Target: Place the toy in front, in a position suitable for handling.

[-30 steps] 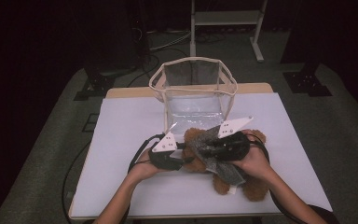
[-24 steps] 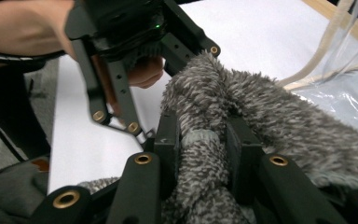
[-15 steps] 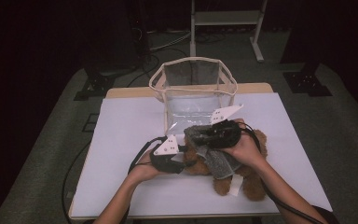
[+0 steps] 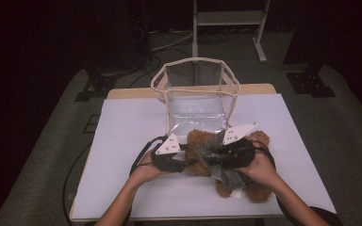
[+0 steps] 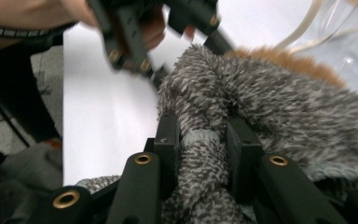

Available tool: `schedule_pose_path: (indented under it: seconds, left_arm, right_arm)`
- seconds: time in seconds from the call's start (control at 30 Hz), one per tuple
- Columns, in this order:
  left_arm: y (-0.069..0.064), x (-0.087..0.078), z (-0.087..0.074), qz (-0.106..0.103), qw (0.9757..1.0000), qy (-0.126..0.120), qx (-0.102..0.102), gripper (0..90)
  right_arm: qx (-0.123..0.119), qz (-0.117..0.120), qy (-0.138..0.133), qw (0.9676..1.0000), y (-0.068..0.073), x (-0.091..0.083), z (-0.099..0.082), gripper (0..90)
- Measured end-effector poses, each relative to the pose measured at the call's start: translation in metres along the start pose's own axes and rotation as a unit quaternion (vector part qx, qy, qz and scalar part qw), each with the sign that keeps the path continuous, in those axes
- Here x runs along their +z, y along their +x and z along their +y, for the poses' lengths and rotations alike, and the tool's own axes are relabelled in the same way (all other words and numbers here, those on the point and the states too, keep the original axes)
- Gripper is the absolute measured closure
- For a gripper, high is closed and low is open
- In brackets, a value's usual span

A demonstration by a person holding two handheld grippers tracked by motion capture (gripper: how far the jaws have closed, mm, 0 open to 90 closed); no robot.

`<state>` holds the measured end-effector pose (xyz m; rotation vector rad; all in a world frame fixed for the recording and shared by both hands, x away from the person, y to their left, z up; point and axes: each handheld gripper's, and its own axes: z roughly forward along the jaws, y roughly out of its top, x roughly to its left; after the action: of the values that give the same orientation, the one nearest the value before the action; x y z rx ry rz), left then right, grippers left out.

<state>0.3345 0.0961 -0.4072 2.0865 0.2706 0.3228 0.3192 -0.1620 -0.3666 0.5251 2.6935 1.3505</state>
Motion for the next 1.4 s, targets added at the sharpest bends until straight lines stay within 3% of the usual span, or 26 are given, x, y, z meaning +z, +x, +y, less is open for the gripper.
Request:
schedule_pose_path:
  seconds: [0.1,0.23,0.37,0.43,0.53,0.63,0.73,0.9,1.1,1.23,1.4]
  left_arm:
    - [0.000,0.000,0.000,-0.006,1.0000,-0.001,-0.002,46.5]
    - [-0.001,0.000,-0.001,-0.016,0.9999,0.002,0.001,45.8]
    - [-0.001,-0.002,-0.002,-0.025,0.9997,0.006,0.003,45.7]
    - [-0.001,-0.002,-0.003,-0.029,0.9996,0.008,0.005,45.7]
    - [0.000,-0.002,-0.003,-0.031,0.9995,0.010,0.004,45.5]
    - [0.001,-0.003,-0.002,-0.033,0.9994,0.011,0.004,45.0]
    - [0.001,-0.006,0.001,-0.037,0.9993,0.008,0.008,43.2]
    - [-0.002,-0.008,0.011,-0.039,0.9988,-0.026,0.013,38.4]
    - [-0.007,0.001,0.009,-0.058,0.9981,-0.020,0.006,38.0]
    - [-0.010,0.001,0.010,-0.058,0.9981,-0.009,0.017,39.0]
    - [-0.011,0.001,0.010,-0.062,0.9978,-0.004,0.024,39.1]
  right_arm:
    - [0.001,0.005,0.010,0.9999,0.005,-0.002,-0.009,69.1]
    - [0.002,-0.003,-0.008,1.0000,0.000,-0.012,-0.004,69.1]
    - [0.011,-0.028,-0.020,0.9993,-0.017,-0.019,0.007,69.0]
    - [0.029,-0.036,-0.027,0.9986,-0.032,-0.023,0.009,68.9]
    - [0.057,-0.050,-0.016,0.9970,-0.049,-0.025,0.010,68.8]
    - [0.074,-0.054,0.001,0.9958,-0.057,-0.023,0.009,68.7]
    - [0.077,-0.041,0.014,0.9961,-0.054,-0.018,0.007,68.7]
    - [0.075,-0.010,0.019,0.9969,-0.041,-0.012,0.002,68.7]
    - [0.056,0.000,0.026,0.9981,-0.023,-0.009,0.001,68.6]
    - [0.058,0.002,0.016,0.9982,-0.028,-0.018,0.003,68.7]
    - [0.077,-0.040,0.002,0.9963,-0.052,-0.040,0.007,68.7]
